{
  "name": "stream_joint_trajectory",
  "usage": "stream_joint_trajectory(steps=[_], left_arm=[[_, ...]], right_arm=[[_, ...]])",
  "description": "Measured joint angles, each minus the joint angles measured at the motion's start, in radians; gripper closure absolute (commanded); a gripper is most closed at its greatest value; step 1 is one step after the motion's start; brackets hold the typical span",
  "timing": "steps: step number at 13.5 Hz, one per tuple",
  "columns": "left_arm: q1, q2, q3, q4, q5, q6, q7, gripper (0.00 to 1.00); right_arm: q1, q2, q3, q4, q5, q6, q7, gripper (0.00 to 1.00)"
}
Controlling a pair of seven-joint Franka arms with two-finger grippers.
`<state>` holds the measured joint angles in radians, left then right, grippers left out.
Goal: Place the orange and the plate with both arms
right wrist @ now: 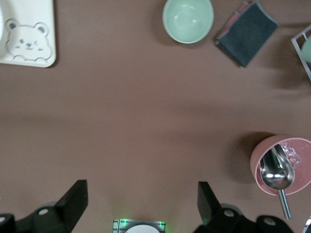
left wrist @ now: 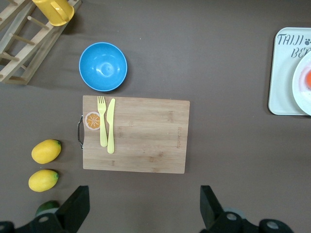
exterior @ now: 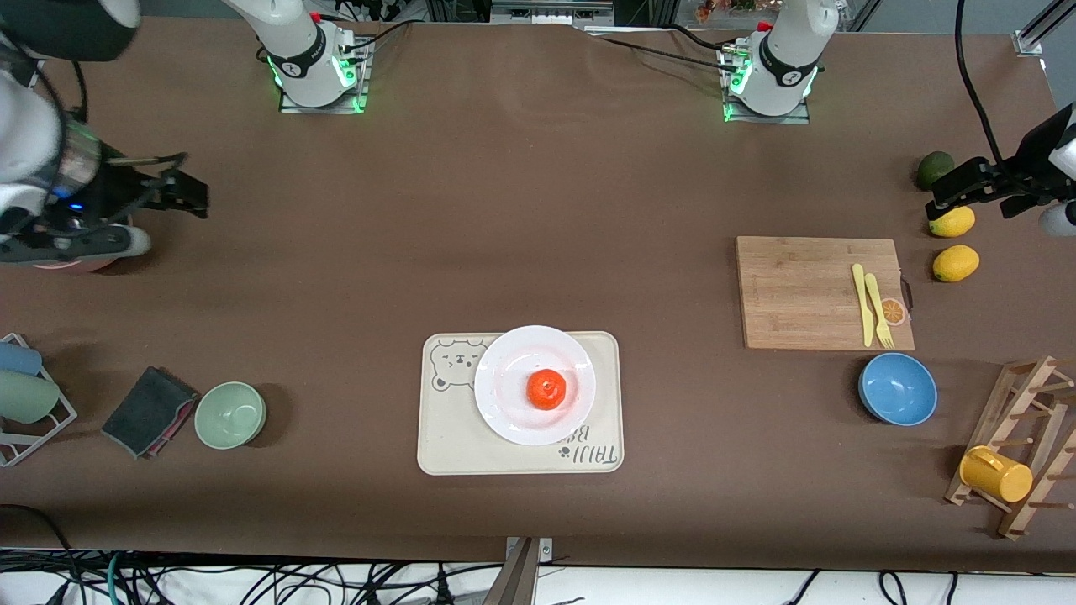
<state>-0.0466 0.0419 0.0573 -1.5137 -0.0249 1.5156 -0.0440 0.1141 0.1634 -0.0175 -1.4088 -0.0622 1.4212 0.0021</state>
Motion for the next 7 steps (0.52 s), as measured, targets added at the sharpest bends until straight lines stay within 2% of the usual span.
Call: stream_joint_trajectory(steps=[2,4,7], left_arm=[[-0.001,0.0,-0.008,0.0,0.0,-0.001,0.0,0.0],[-0.003,-0.001,-0.018,0.0,0.0,-0.004,0.0,0.0],[-0.005,-0.002,-0.043,0.0,0.0,-0.005,0.0,0.0]], right_arm=[[-0.071,-0.064,0.0,-0.13,0.019,0.101,-0.007,0.0],[-0.098,-0.134,0.002,-0.253,0.026,0.177,-0.007,0.0],[-0.1,-0.181,0.009,-0.313,0.038,0.212,0.003,0.0]])
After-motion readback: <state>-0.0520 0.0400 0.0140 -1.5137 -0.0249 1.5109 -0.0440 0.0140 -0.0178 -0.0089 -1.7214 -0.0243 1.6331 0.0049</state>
